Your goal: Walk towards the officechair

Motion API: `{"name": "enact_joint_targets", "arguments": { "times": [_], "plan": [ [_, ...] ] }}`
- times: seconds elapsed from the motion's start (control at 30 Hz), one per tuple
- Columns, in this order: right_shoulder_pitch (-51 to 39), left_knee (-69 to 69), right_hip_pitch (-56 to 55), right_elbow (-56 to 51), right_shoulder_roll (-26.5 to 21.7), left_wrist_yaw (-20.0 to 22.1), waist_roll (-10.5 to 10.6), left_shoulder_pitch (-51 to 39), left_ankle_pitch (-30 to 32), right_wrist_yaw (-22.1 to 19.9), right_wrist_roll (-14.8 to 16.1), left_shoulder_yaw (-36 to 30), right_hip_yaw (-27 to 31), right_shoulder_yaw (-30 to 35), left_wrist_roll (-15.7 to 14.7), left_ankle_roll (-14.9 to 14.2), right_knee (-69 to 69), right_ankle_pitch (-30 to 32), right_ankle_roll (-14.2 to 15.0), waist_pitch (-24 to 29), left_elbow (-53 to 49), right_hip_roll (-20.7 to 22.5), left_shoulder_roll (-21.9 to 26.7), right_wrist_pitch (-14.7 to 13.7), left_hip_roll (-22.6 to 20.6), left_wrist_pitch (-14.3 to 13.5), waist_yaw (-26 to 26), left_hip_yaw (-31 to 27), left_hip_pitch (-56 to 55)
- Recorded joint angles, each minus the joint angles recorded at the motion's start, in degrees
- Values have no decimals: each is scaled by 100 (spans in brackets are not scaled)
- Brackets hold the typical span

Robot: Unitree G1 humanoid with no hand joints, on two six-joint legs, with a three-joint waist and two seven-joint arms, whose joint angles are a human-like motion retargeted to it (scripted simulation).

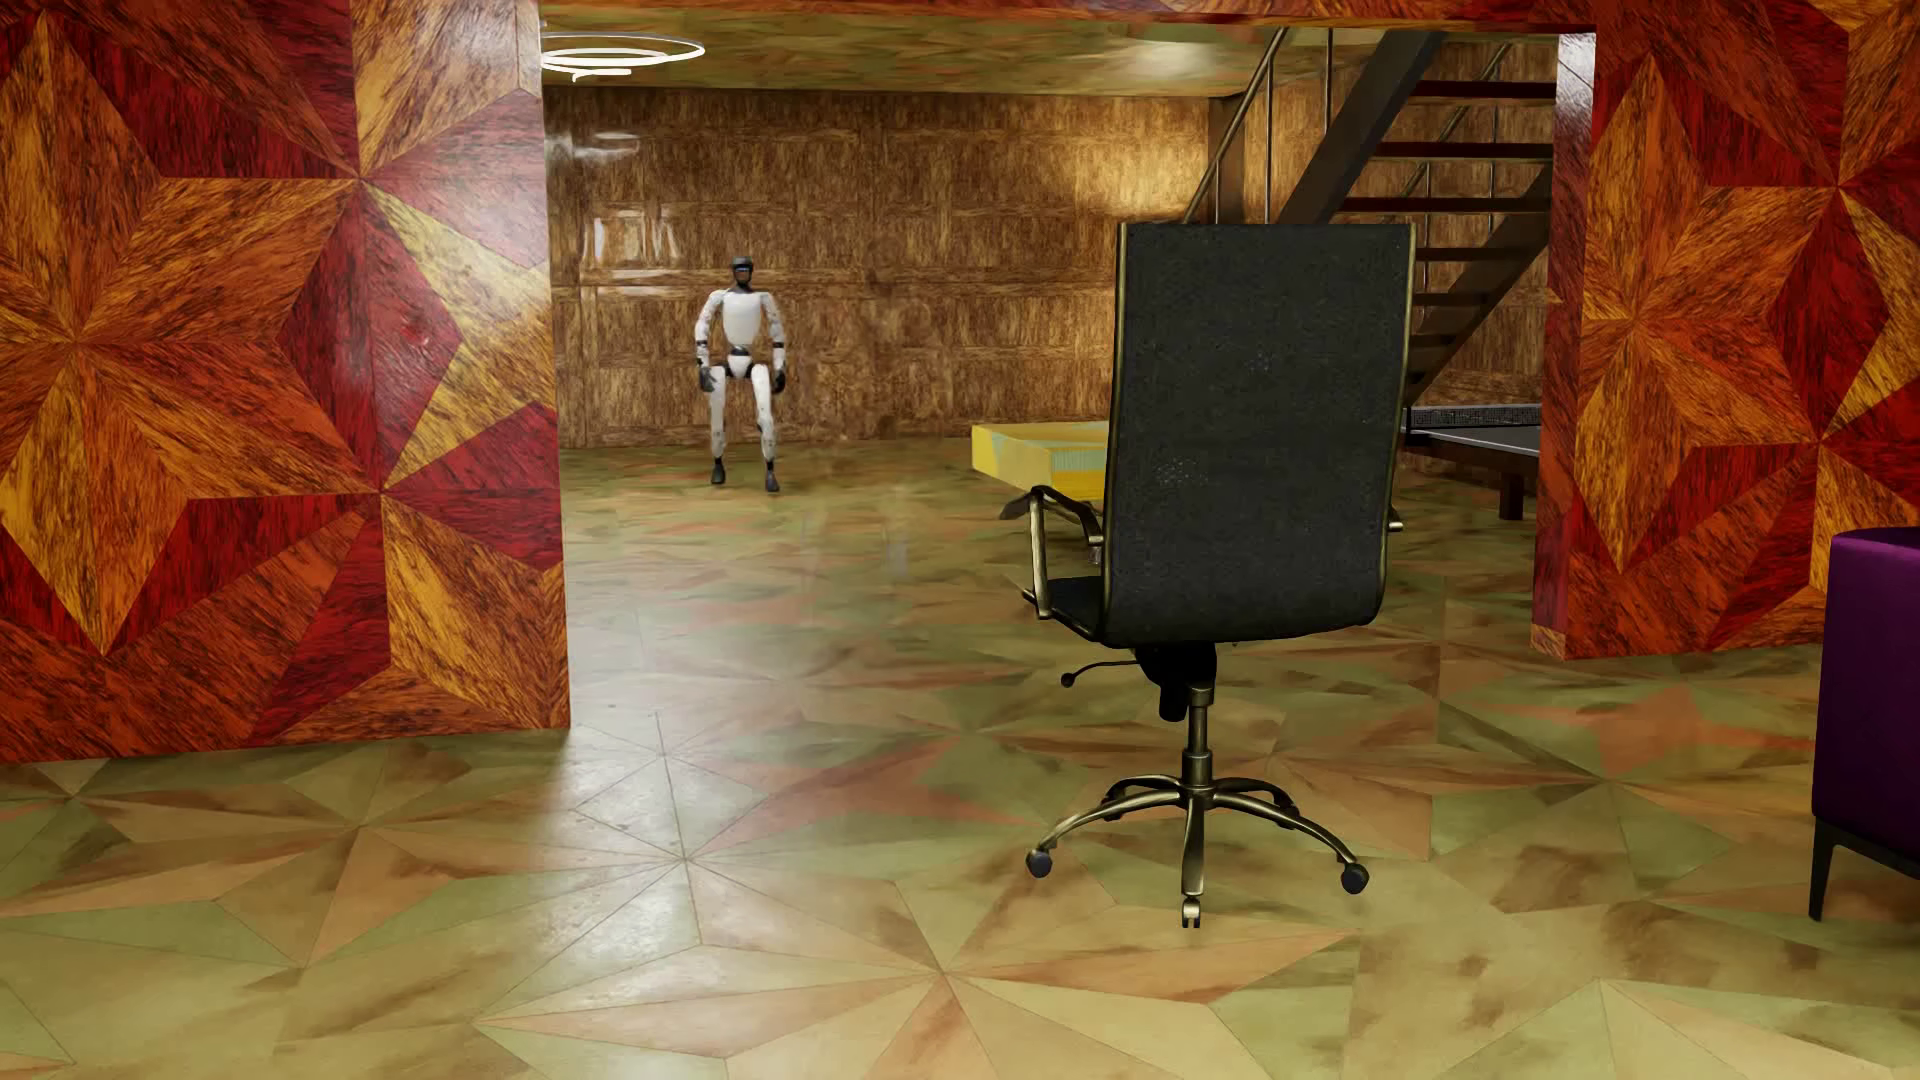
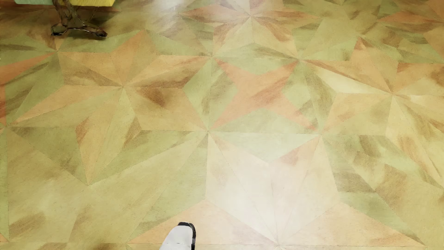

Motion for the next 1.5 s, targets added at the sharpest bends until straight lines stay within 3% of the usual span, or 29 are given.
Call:
{"name": "enact_joint_targets", "arguments": {
  "times": [0.1, 0.17, 0.23, 0.3, 0.33, 0.37, 0.43, 0.5, 0.63, 0.67, 0.73, 0.77, 0.8, 0.83, 0.87, 0.9, 0.93, 0.97, 1.0, 1.07, 1.1, 1.17, 1.23, 1.33, 1.37, 1.4, 1.43, 1.47, 1.5],
  "plan": [
    [-236, -504, 305, -144, 105, 0, -85, 104, -56, 0, 0, -333, 0, -43, 0, 0, -51, 35, 0, -59, 648, -163, 16, 0, 32, 0, 174, 0, -44],
    [-163, -65, 460, -410, 137, 0, -118, 205, 45, 0, 0, -392, 0, -129, 0, 0, -64, 520, 0, -142, 883, -304, 17, 0, 80, 0, 276, 0, -196],
    [195, 571, 410, -607, 272, 0, -276, 224, 36, 0, 0, -413, 0, -553, 0, 0, 276, 1906, 0, -185, 996, -449, 37, 0, -30, 0, 97, 0, -249],
    [506, 787, -373, -517, 312, 0, -386, 173, -335, 0, 0, -141, 0, -594, 0, 0, 1690, 3583, 0, -310, 897, -613, 77, 0, -129, 0, -140, 0, 162],
    [777, 654, -722, -837, 223, 0, -470, 105, -475, 0, 0, -325, 0, -609, 0, 0, 2717, 4124, 0, -135, 559, -664, 199, 0, -394, 0, -350, 0, 649],
    [907, 584, -1179, -895, 194, 0, -485, -11, -610, 0, 0, -187, 0, -553, 0, 0, 3673, 4229, 0, -85, 359, -598, 277, 0, -449, 0, -513, 0, 1025],
    [1054, 246, -2034, -822, 154, 0, -455, -333, -750, 0, 0, 150, 0, -371, 0, 0, 4763, 3763, 0, -38, -29, -395, 420, 0, -583, 0, -990, 0, 1698],
    [1215, 23, -2801, -771, 115, 0, -399, -659, -858, 0, 0, 545, 0, -235, 0, 0, 4565, 3481, 0, -32, -481, -205, 512, 0, -569, 0, -1398, 0, 2306],
    [1368, -348, -3448, -619, 151, 0, -351, -1396, -1310, 0, 0, 891, 0, 67, 0, 0, 1350, 3849, 0, 15, -1090, -139, 596, 0, -551, 0, -1774, 0, 3536],
    [1359, -401, -3434, -546, 200, 0, -382, -1560, -1468, 0, 0, 923, 0, 125, 0, 0, 469, 3311, 0, -8, -1143, -181, 566, 0, -593, 0, -1764, 0, 3800],
    [1289, -503, -3233, -522, 247, 0, -413, -1756, -1751, 0, 0, 899, 0, 298, 0, 0, -456, 1657, 0, 8, -1285, -204, 492, 0, -652, 0, -1752, 0, 4357],
    [1227, -496, -3237, -545, 239, 0, -417, -1768, -1795, 0, 0, 873, 0, 372, 0, 0, -1051, 1674, 0, 7, -1377, -244, 431, 0, -666, 0, -1778, 0, 4534],
    [1145, -376, -3328, -576, 232, 0, -347, -1714, -1720, 0, 0, 836, 0, 365, 0, 0, -110, 1572, 0, -7, -1476, -214, 383, 0, -540, 0, -1818, 0, 4602],
    [1049, -234, -3422, -567, 209, 0, -275, -1587, -1482, 0, 0, 767, 0, 428, 0, 0, -169, 2075, 0, -75, -1556, -154, 351, 0, -431, 0, -1862, 0, 4572],
    [942, -40, -3465, -527, 197, 0, -207, -1385, -1053, 0, 0, 670, 0, 437, 0, 0, -131, 3045, 0, -120, -1566, -87, 311, 0, -327, 0, -1850, 0, 4570],
    [779, 400, -3472, -398, 178, 0, -69, -1133, -432, 0, 0, 538, 0, 564, 0, 0, 76, 3804, 0, -93, -1505, 114, 250, 0, -168, 0, -1731, 0, 4494],
    [509, 1127, -3571, -71, 204, 0, -6, -1065, 226, 0, 0, 312, 0, 399, 0, 0, 348, 3878, 0, -237, -1083, 61, 158, 0, -101, 0, -1609, 0, 3966],
    [262, 2178, -3394, 50, 169, 0, 109, -916, 703, 0, 0, 21, 0, 410, 0, 0, 464, 3636, 0, -237, -772, 214, 142, 0, 98, 0, -1518, 0, 3358],
    [44, 3165, -3084, 70, 125, 0, 182, -831, 762, 0, 0, -356, 0, 350, 0, 0, 466, 3340, 0, -218, -430, 342, 132, 0, 185, 0, -1366, 0, 2791],
    [-342, 4626, -2367, 1, 3, 0, 170, -692, -508, 0, 0, -749, 0, 103, 0, 0, 331, 2744, 0, -139, 138, 467, 102, 0, 182, 0, -921, 0, 1869],
    [-523, 4836, -1975, -13, -33, 0, 125, -541, -834, 0, 0, -748, 0, -51, 0, 0, 200, 2345, 0, -140, 324, 471, 99, 0, 110, 0, -680, 0, 1436],
    [-820, 4329, -1146, -162, -148, 0, 17, -202, -734, 0, 0, -589, 0, -350, 0, 0, -70, 1489, 0, -126, 503, 423, 145, 0, -2, 0, -154, 0, 812],
    [-1062, 2919, -498, -481, -307, 0, -54, 97, -328, 0, 0, -473, 0, -595, 0, 0, -142, 742, 0, -143, 414, 299, 213, 0, -52, 0, 241, 0, 392],
    [-1388, 210, 34, -880, -409, 0, -59, 226, 144, 0, 0, -667, 0, -876, 0, 0, -171, 123, 0, -292, 454, 289, 205, 0, -116, 0, 382, 0, 202],
    [-1462, -2153, 184, -906, -373, 0, -45, 201, 540, 0, 0, -780, 0, -898, 0, 0, -153, 15, 0, -354, 528, 285, 175, 0, -94, 0, 365, 0, 300],
    [-1502, -2883, 305, -902, -310, 0, -60, 152, 725, 0, 0, -905, 0, -865, 0, 0, -173, 63, 0, -380, 598, 207, 148, 0, -12, 0, 416, 0, 409],
    [-1478, -981, 412, -869, -214, 0, -65, 56, 410, 0, 0, -1010, 0, -820, 0, 0, -193, 259, 0, -357, 694, 146, 110, 0, -5, 0, 425, 0, 182],
    [-1339, -531, 530, -824, -119, 0, -77, -65, 73, 0, 0, -1117, 0, -754, 0, 0, -127, 565, 0, -353, 771, 54, 71, 0, -84, 0, 430, 0, -46],
    [-1114, -197, 585, -741, -22, 0, -118, -120, 251, 0, 0, -1067, 0, -615, 0, 0, 5, 1063, 0, -406, 751, -102, 29, 0, -78, 0, 504, 0, -63]
  ]
}}
